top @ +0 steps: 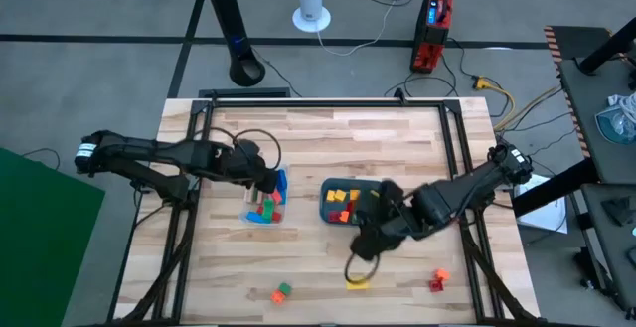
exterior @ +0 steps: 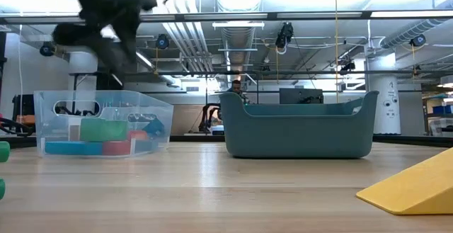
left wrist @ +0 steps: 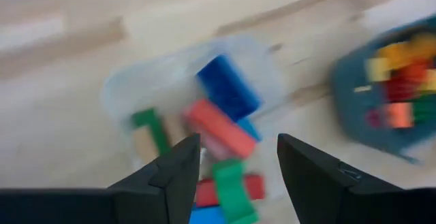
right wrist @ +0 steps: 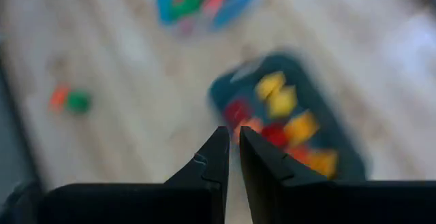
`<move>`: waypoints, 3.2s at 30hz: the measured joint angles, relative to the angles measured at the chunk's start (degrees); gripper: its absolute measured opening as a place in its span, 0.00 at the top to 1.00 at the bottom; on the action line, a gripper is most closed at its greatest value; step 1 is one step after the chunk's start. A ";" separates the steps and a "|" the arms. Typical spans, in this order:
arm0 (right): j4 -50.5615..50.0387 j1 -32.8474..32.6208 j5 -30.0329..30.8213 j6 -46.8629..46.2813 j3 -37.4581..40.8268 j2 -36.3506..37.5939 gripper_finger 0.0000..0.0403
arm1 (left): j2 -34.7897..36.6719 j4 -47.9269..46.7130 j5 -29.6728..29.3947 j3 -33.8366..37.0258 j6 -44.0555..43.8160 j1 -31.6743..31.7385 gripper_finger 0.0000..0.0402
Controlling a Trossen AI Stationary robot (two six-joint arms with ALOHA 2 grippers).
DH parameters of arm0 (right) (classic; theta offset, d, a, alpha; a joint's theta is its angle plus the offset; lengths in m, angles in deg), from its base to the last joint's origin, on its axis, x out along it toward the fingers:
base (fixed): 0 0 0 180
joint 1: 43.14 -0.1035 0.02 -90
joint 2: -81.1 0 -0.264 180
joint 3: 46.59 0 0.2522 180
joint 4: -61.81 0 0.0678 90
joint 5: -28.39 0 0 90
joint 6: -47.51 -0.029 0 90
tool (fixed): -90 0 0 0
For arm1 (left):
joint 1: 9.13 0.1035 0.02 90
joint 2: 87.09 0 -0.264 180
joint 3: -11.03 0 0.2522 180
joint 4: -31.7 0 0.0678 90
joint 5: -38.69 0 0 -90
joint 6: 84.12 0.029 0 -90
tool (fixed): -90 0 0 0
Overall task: Sort blocks by size
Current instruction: Put the yellow triangular block into the transparent bin
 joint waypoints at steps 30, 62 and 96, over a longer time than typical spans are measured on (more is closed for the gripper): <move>30.69 -11.96 -16.71 8.73 26.86 -3.91 0.51 | -0.23 -0.28 -9.60 -29.65 43.43 -0.67 0.54; 37.61 -10.47 -20.16 9.37 26.59 -18.36 0.58 | -1.21 0.11 -10.08 -29.46 43.79 -0.67 0.54; 66.42 15.71 -47.84 13.16 26.99 5.02 0.69 | -7.02 8.13 12.80 -29.48 75.84 -16.53 0.54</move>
